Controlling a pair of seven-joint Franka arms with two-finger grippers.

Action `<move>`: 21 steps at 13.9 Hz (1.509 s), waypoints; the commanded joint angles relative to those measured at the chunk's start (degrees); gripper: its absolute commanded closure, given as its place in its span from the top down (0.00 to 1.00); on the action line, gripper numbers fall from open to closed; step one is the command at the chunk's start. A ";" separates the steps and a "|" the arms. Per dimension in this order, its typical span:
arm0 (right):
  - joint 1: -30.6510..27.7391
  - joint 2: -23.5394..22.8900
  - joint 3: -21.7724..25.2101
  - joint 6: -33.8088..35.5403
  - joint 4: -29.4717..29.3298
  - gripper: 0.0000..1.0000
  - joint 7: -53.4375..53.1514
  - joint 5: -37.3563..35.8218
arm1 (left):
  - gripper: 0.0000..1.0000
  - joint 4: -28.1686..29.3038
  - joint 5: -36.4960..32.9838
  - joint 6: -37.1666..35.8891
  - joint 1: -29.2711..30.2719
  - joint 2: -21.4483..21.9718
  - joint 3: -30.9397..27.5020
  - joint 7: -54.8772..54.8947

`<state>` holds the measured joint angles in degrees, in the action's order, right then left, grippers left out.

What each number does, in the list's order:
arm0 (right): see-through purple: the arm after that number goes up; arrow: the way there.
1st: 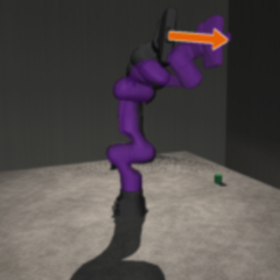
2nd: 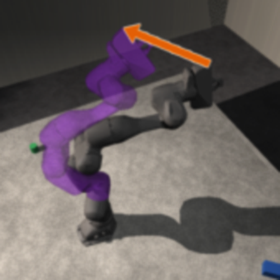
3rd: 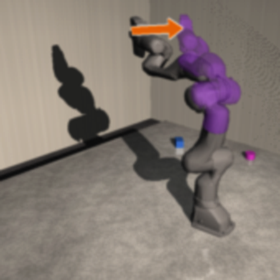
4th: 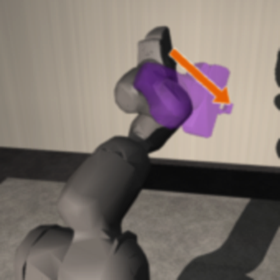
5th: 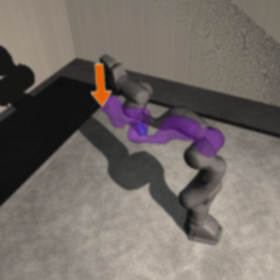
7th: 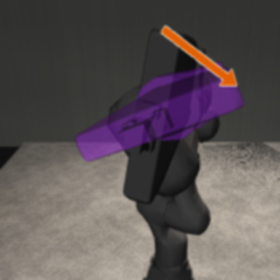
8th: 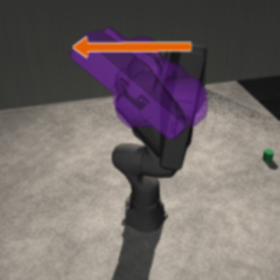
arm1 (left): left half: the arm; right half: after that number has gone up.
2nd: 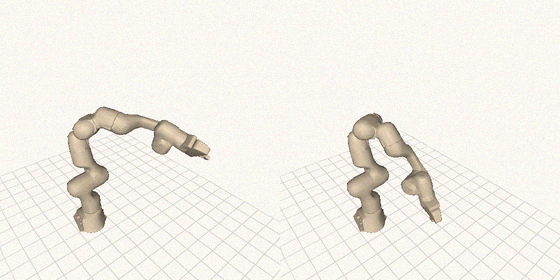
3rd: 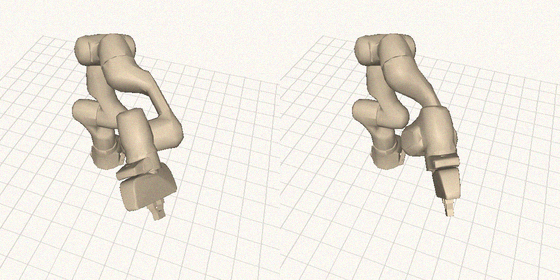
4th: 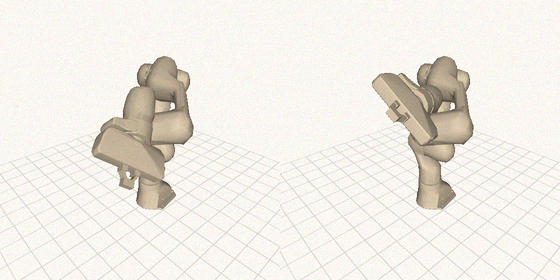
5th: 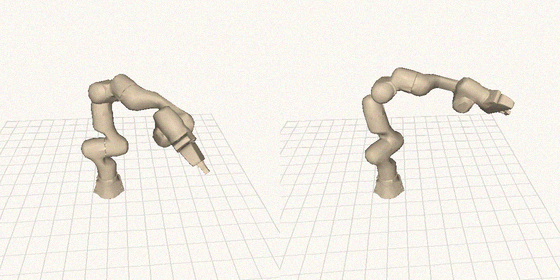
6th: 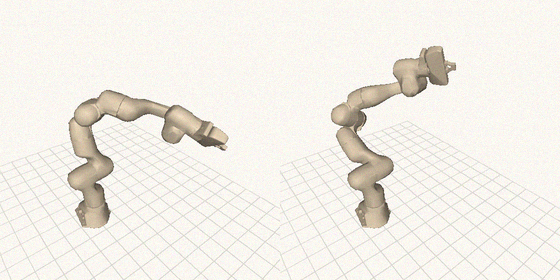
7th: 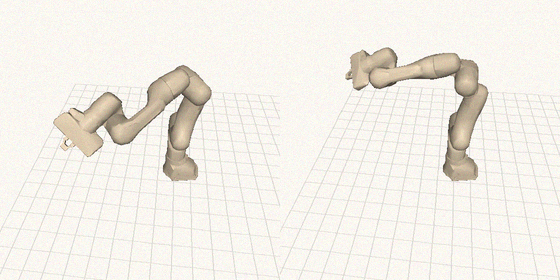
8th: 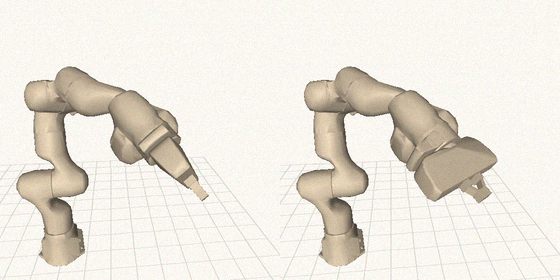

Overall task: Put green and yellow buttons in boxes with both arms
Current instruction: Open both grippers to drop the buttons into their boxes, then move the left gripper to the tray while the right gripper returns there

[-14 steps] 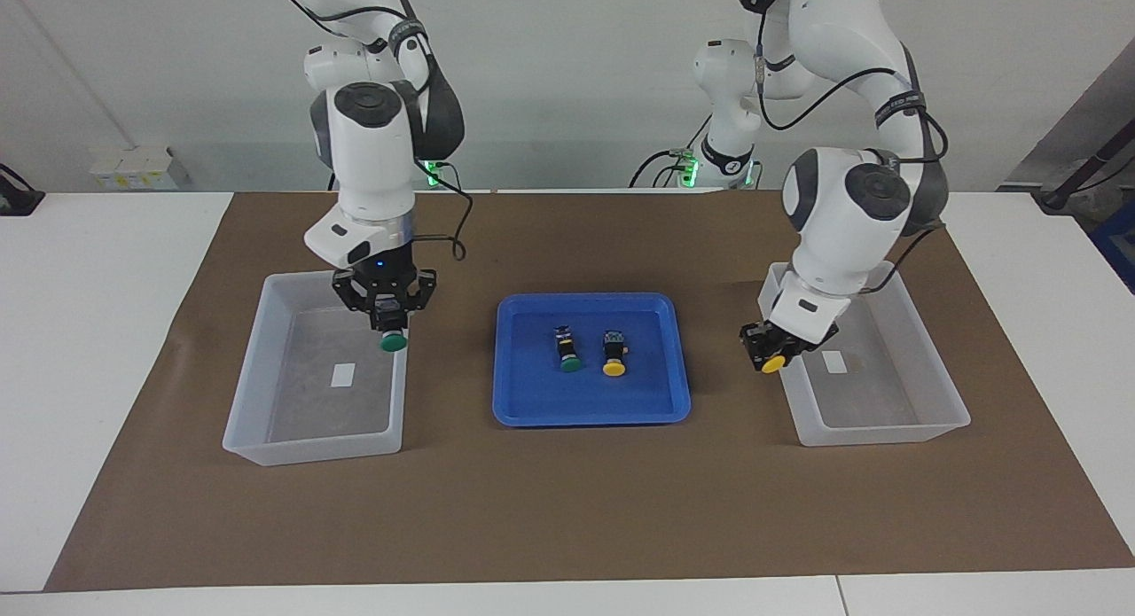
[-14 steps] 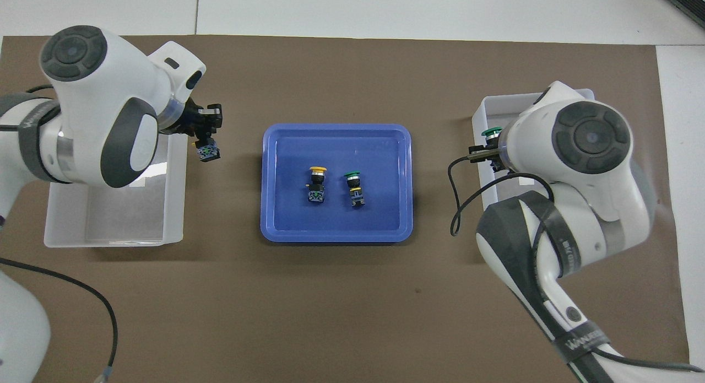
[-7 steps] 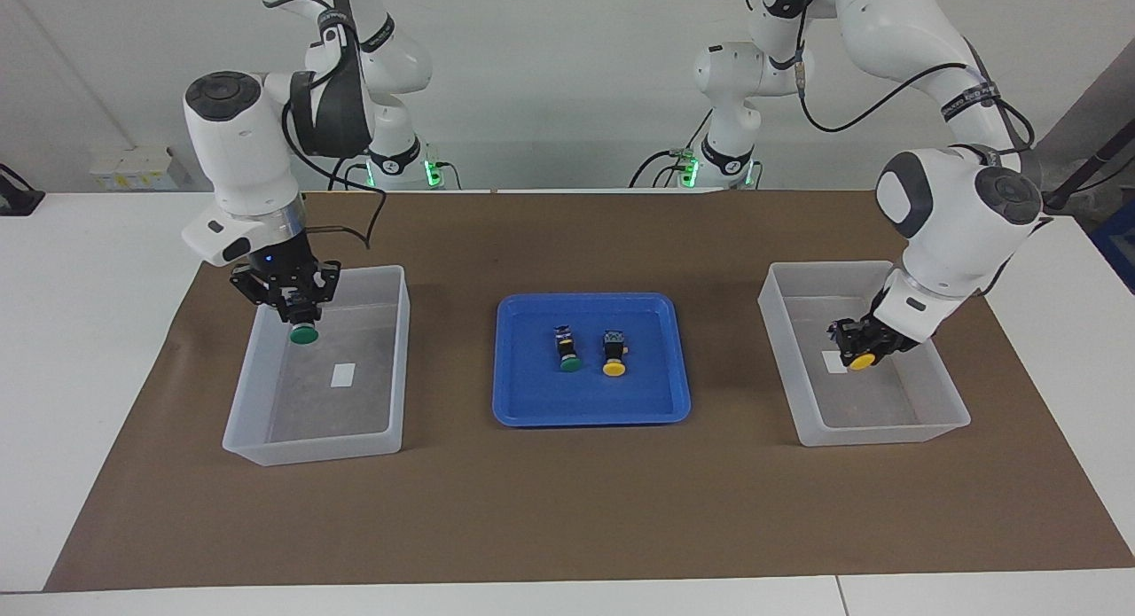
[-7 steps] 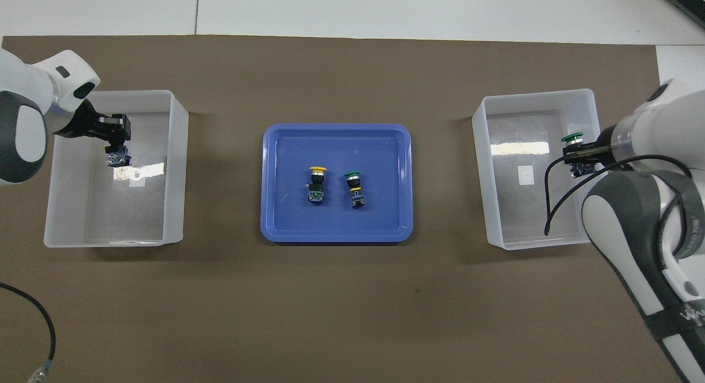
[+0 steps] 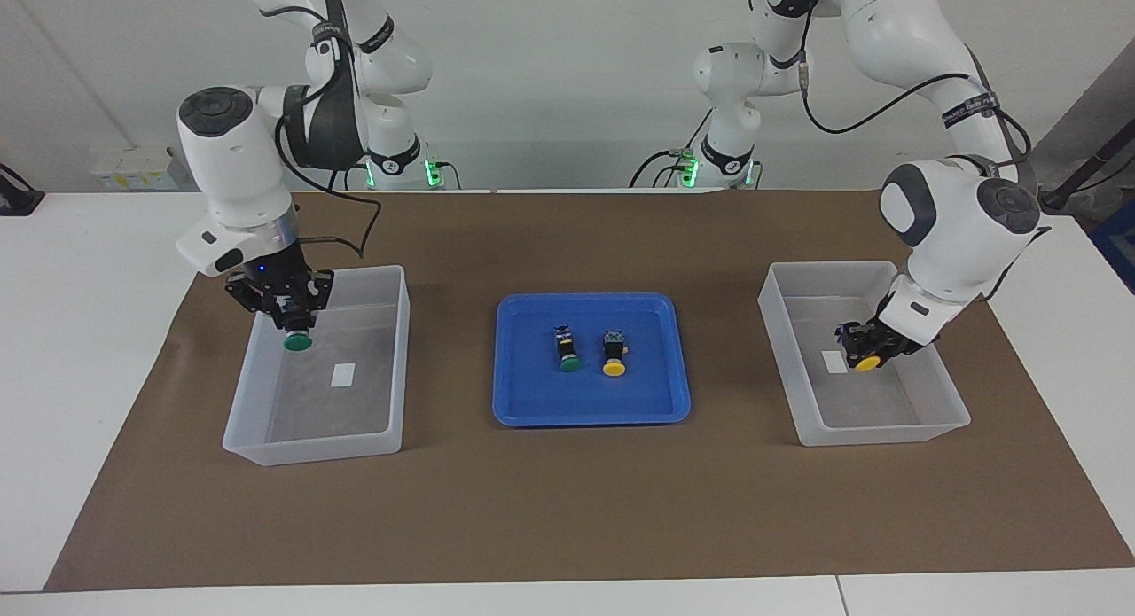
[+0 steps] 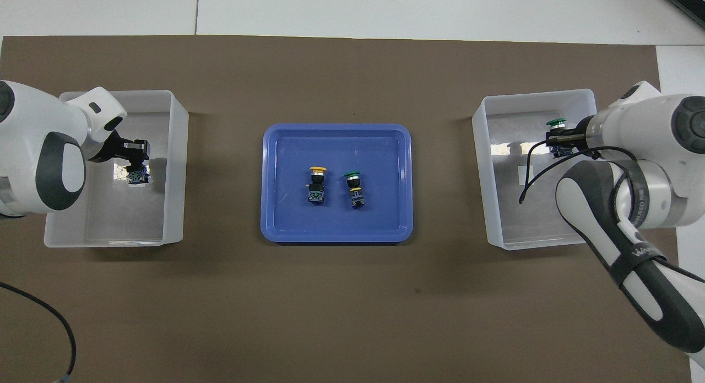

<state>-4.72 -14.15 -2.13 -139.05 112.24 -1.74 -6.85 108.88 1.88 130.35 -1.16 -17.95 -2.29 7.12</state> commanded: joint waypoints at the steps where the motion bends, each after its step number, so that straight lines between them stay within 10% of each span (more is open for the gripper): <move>1: -0.73 -2.63 -0.68 -1.75 -1.76 0.00 -2.13 1.40 | 0.00 2.04 0.76 2.54 -0.07 0.72 0.18 1.32; 2: -0.81 -3.60 -0.59 -2.45 -2.20 0.00 -2.04 1.40 | 0.00 2.04 0.76 2.54 -0.33 0.64 0.18 1.32; 6: -2.13 -6.85 -0.59 -5.44 -3.08 0.00 -1.96 1.40 | 0.64 2.04 0.67 2.63 -0.42 0.64 0.18 1.67; 9: -2.13 -8.08 -0.59 -7.11 -3.08 0.00 -2.04 1.40 | 0.84 1.95 0.49 2.89 -0.43 0.64 0.09 3.60; 12: -2.05 -8.62 -0.59 -7.91 -3.08 0.10 -2.13 1.40 | 0.88 0.29 0.05 2.02 -0.16 0.20 0.09 4.04; 14: -1.87 -8.62 -0.59 -7.91 -3.17 0.53 -2.13 1.40 | 0.88 -4.70 -0.03 -2.70 -0.16 -0.59 0.09 3.96; 21: -0.73 -3.45 -0.68 -4.93 -3.70 0.86 -1.96 1.40 | 0.87 -21.51 -0.30 -21.79 -1.30 -2.35 0.09 3.43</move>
<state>-6.01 -21.23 -2.46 -146.28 107.78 -3.66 -6.83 91.37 1.80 112.09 -1.27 -18.37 -1.87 10.23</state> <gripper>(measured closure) 0.247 0.123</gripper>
